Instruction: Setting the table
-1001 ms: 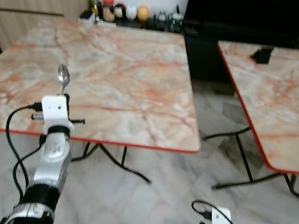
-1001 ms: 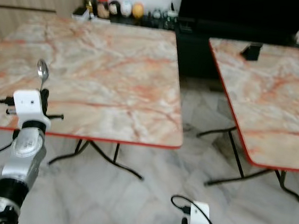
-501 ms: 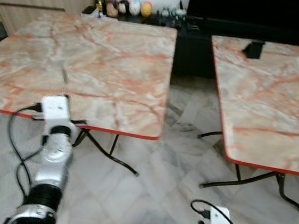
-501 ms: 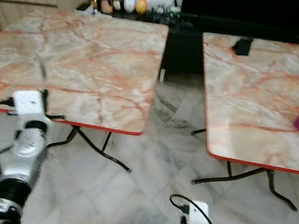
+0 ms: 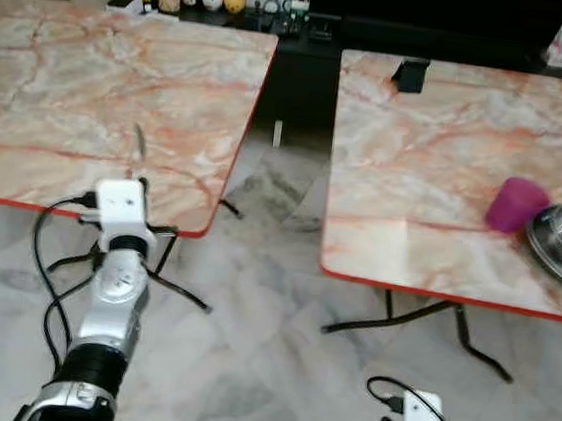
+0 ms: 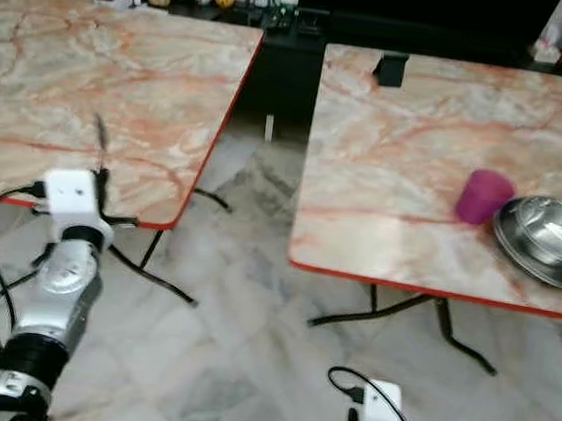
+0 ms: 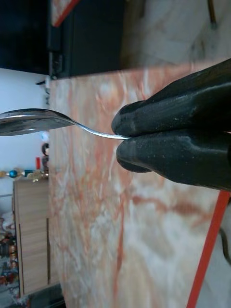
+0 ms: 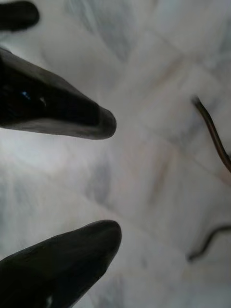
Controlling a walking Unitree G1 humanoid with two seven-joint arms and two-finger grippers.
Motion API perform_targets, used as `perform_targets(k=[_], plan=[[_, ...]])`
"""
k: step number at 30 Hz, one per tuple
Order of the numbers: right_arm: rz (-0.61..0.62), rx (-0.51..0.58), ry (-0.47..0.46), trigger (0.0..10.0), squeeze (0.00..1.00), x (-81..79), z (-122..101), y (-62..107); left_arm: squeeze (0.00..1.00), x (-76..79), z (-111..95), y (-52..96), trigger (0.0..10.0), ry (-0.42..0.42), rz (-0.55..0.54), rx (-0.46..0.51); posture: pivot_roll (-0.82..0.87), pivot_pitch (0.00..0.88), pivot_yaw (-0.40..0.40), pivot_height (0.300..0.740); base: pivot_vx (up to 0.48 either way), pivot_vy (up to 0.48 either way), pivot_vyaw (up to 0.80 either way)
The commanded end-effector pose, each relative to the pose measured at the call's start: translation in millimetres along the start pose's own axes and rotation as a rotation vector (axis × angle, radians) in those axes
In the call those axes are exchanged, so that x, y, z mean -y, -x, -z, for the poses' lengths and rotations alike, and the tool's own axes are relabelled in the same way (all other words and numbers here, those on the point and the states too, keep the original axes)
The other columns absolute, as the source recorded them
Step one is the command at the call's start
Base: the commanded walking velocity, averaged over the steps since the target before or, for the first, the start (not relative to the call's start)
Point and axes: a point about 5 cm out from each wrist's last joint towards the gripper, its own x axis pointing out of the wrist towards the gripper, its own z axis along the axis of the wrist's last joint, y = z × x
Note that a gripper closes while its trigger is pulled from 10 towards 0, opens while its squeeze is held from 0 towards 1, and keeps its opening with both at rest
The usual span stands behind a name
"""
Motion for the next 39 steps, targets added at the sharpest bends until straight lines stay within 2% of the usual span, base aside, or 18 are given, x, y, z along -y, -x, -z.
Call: perform_targets(k=[1, 39], plan=[[-0.024, -0.004, -0.012, 10.0, 0.0, -8.8, 2.0, 1.0, 0.0, -10.6, 0.8, 0.0, 10.0, -0.002, -0.03, -0.005, 0.02, 0.051, -0.015, 0.74, 0.0, -0.431, 0.0], [-0.031, 0.006, -0.009, 10.0, 0.0, -6.7, 0.7, 0.7, 0.0, -6.6, 3.2, 2.4, 10.0, 0.01, -0.02, -0.017, 0.01, 0.053, -0.017, 0.74, 0.0, -0.43, 0.0]])
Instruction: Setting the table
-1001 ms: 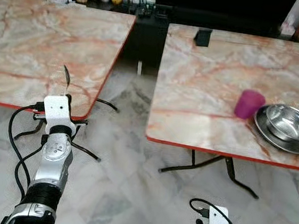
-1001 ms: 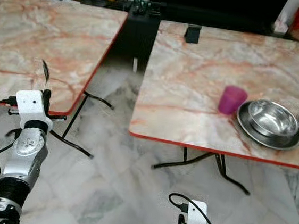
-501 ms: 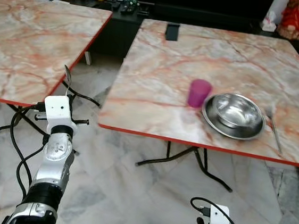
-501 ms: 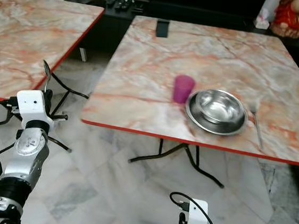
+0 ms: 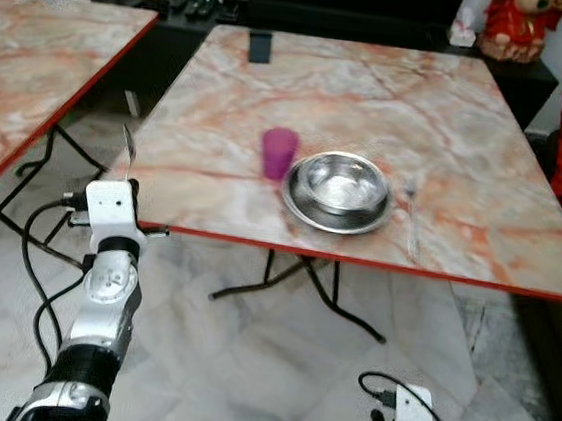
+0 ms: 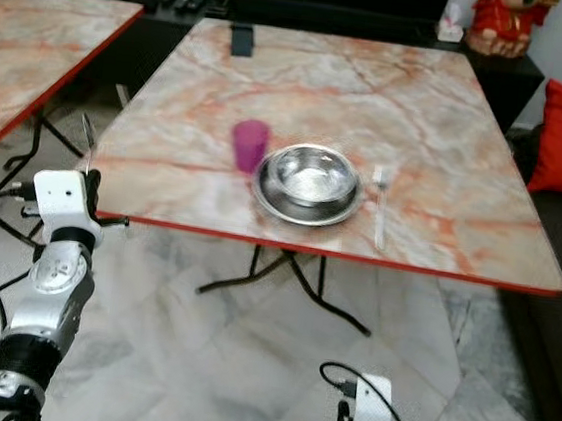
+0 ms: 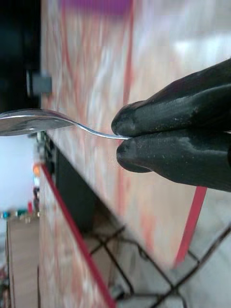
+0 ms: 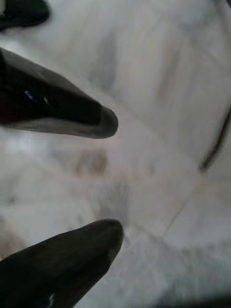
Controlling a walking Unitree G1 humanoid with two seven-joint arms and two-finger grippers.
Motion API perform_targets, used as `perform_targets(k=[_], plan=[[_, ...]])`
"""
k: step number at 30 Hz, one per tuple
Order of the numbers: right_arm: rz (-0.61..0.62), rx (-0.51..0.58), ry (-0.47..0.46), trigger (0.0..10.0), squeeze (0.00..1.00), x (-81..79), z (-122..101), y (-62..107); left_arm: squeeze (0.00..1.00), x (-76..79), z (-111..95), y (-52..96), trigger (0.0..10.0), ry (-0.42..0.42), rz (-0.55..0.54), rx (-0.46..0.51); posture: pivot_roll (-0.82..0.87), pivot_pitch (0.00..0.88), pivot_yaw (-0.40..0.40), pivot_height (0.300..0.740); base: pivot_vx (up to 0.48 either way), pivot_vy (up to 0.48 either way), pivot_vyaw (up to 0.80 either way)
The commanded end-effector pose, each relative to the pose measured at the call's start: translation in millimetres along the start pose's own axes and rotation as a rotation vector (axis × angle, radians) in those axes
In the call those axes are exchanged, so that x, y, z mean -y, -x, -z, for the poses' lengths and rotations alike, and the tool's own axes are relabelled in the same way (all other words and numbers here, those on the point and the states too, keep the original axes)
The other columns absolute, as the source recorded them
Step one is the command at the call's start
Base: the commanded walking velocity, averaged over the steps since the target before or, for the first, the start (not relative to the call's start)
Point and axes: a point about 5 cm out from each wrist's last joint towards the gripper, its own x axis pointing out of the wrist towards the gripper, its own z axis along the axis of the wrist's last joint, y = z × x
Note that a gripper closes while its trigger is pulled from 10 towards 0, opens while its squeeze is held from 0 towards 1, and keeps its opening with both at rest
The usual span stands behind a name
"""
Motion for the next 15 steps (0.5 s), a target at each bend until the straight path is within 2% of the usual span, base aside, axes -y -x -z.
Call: perform_targets(k=[1, 15], plan=[[-0.01, 0.0, -0.008, 10.0, 0.0, -5.0, 0.4, 0.3, 0.0, -9.7, -3.9, -2.0, 10.0, -0.018, -0.022, 0.014, 0.01, 0.053, -0.017, 0.74, 0.0, -0.428, 0.0], [-0.008, 0.001, -0.015, 10.0, 0.0, -5.3, 0.1, 0.3, 0.0, -11.3, -4.7, -2.8, 10.0, -0.019, -0.023, 0.015, 0.01, 0.054, -0.019, 0.74, 0.0, -0.43, 0.0]])
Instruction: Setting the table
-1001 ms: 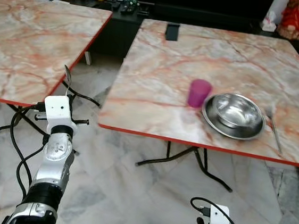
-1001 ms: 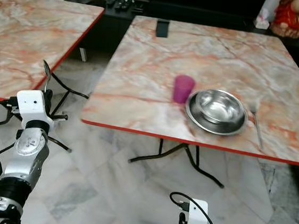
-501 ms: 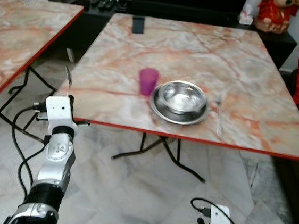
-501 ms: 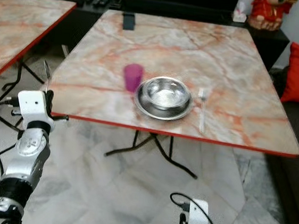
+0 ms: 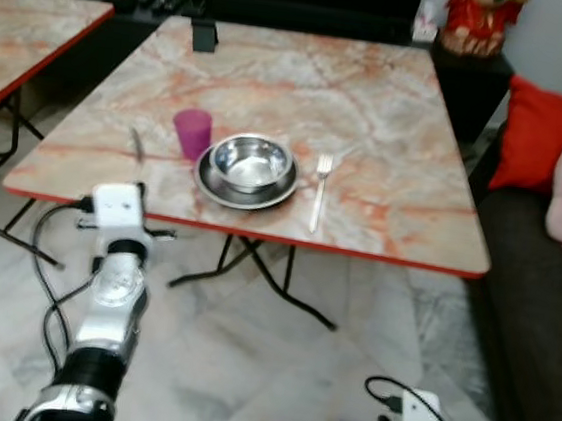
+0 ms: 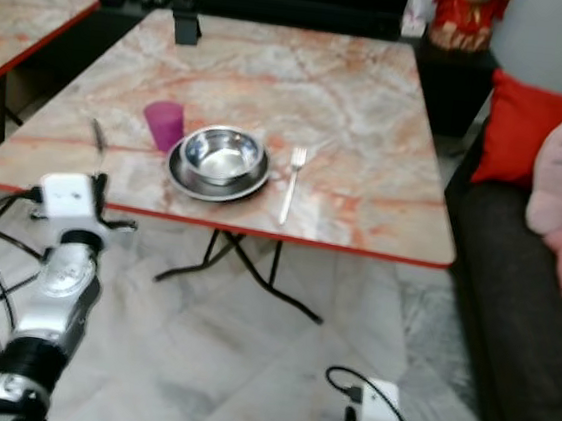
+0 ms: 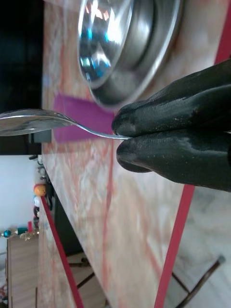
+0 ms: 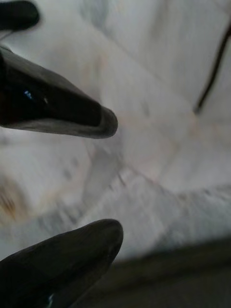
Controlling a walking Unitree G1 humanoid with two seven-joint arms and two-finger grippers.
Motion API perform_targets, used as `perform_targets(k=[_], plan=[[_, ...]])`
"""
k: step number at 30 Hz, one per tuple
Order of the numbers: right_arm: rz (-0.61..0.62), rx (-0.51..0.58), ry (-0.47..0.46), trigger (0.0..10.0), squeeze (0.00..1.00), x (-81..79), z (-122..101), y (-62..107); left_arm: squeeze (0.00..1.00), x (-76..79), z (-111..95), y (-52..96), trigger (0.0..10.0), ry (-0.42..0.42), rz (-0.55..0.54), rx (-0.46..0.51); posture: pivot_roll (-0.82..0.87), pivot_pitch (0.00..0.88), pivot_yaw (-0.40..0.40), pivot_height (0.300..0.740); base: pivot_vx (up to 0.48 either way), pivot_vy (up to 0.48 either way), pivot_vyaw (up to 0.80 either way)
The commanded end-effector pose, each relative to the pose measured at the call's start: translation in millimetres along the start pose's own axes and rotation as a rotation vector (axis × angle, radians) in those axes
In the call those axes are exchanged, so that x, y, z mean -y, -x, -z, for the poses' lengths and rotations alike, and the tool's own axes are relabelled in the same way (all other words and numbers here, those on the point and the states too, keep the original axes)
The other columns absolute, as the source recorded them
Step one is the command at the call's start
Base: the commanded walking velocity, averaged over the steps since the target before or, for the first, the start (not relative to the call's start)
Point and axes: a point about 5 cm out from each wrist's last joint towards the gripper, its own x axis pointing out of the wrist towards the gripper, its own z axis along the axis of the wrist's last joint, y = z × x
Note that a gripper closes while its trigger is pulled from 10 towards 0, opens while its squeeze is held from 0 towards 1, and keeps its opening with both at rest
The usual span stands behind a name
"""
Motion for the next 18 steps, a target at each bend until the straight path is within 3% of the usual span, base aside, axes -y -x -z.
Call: perform_targets(k=[1, 10, 18], plan=[[-0.019, -0.006, -0.016, 10.0, 0.0, -9.1, 1.9, 0.8, 0.0, -9.3, -2.3, -1.3, 10.0, -0.015, -0.021, 0.007, 0.01, 0.054, -0.019, 0.74, 0.0, -0.428, 0.0], [-0.019, -0.006, -0.019, 10.0, 0.0, -9.8, 1.4, 0.6, 0.0, -6.7, -2.7, -2.1, 10.0, -0.014, 0.005, 0.008, 0.01, 0.05, -0.018, 0.74, 0.0, -0.374, 0.0], [-0.009, 0.001, -0.033, 10.0, 0.0, -10.8, 0.8, 0.8, 0.0, -3.0, -3.8, -1.9, 10.0, 0.001, 0.047, 0.012, 0.02, 0.056, -0.012, 0.74, 0.0, 0.0, 0.0]])
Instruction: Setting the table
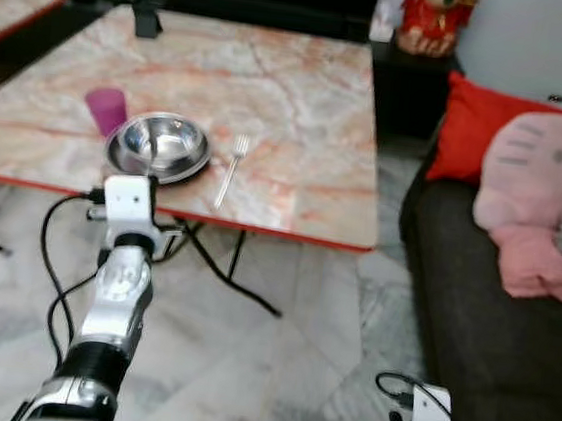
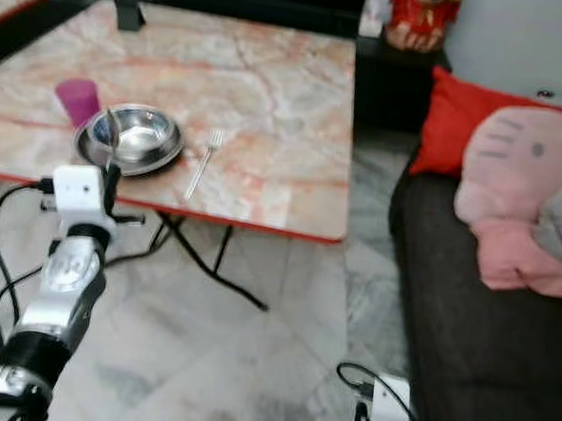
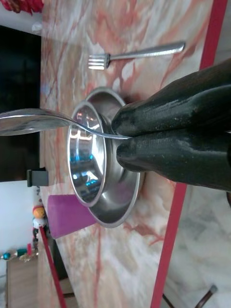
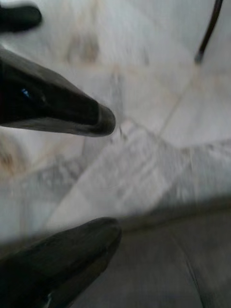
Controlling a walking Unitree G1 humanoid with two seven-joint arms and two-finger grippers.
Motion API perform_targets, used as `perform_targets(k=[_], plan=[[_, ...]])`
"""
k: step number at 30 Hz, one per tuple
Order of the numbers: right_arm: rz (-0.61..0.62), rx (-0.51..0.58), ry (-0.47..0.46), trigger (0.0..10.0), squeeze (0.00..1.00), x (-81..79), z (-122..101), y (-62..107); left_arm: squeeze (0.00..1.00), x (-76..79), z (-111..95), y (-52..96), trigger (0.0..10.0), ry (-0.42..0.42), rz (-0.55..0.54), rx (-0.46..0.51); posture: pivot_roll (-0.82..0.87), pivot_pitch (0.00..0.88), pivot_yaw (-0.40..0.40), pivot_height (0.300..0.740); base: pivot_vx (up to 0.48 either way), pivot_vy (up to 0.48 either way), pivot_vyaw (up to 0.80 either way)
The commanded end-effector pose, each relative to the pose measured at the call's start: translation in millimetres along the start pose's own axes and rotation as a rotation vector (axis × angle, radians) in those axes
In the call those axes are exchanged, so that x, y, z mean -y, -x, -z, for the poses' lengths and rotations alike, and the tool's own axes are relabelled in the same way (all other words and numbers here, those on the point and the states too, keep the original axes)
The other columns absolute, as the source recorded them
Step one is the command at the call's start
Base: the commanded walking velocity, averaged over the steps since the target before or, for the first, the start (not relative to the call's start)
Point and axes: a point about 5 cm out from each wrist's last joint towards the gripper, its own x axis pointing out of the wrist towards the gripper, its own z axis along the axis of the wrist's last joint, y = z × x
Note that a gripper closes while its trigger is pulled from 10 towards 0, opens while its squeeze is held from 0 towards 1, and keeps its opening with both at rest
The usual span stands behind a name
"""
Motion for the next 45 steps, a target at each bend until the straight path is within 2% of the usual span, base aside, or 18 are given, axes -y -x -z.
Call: perform_targets(k=[1, 6, 13, 20, 30, 39, 45], plan=[[-0.001, 0.002, -0.013, 10.0, 0.0, -1.1, 0.4, 0.3, 0.0, 0.9, -2.6, 0.1, 10.0, 0.005, 0.019, 0.01, 0.02, 0.056, -0.012, 0.74, 0.0, 0.0, 0.0], [-0.002, 0.004, -0.013, 10.0, 0.0, -1.6, -0.5, 0.1, 0.0, 5.3, -7.2, 0.1, 10.0, 0.035, 0.055, 0.039, 0.02, 0.057, -0.009, 0.74, 0.0, 0.0, 0.0], [0.009, -0.007, -0.037, 10.0, 0.0, -1.3, 0.2, 0.0, 0.0, 10.3, -6.5, -0.8, 10.0, 0.047, 0.104, 0.023, 0.02, 0.055, -0.008, 0.74, 0.0, 0.0, 0.0], [0.009, -0.01, -0.018, 10.0, 0.0, -0.5, 0.3, -0.2, 0.0, 11.3, -7.6, -1.2, 10.0, 0.042, 0.111, 0.026, 0.02, 0.055, -0.011, 0.74, 0.0, 0.0, -0.78], [0.009, 0.002, -0.007, 10.0, 0.0, -0.5, -1.6, -0.4, 0.0, 12.4, -6.7, 0.1, 10.0, 0.045, 0.109, 0.025, 0.02, 0.054, -0.015, 0.74, 0.0, 0.0, 0.0], [0.013, -0.002, -0.025, 10.0, 0.0, -0.3, -1.0, -0.3, 0.0, 11.2, -6.4, -0.4, 10.0, 0.043, 0.105, 0.022, 0.02, 0.055, -0.013, 0.74, 0.331, 0.0, 0.0], [0.006, 0.004, -0.021, 10.0, 0.0, -0.7, -1.8, -0.4, 0.0, 12.2, -6.1, -0.2, 10.0, 0.043, 0.108, 0.02, 0.02, 0.055, -0.011, 0.74, 0.353, 0.0, -0.53]])
